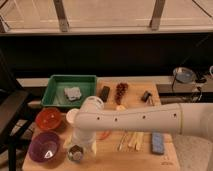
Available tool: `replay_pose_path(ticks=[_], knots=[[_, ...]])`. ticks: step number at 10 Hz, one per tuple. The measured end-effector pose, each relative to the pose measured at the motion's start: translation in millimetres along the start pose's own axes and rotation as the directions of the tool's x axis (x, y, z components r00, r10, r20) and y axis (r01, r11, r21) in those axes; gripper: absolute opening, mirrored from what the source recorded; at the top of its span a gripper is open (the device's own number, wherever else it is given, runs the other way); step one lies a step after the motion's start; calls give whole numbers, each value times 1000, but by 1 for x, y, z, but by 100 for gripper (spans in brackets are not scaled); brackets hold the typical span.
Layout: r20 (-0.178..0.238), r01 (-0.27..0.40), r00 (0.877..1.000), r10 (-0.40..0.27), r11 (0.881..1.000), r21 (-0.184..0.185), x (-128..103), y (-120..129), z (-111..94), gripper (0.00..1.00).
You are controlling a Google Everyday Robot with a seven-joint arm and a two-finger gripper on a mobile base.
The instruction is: Stack cups on top of each other
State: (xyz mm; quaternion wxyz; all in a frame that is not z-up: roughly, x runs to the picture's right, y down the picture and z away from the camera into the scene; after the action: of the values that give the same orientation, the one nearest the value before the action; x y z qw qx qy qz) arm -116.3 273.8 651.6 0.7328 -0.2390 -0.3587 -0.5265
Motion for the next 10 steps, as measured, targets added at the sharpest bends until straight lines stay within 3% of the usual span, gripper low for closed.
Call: replay_pose_path(ticks=[5,10], knots=[[0,-2,1000,2,1000,-5,0,2,1,78],[31,-41,999,42,999,-9,1,32,12,78]])
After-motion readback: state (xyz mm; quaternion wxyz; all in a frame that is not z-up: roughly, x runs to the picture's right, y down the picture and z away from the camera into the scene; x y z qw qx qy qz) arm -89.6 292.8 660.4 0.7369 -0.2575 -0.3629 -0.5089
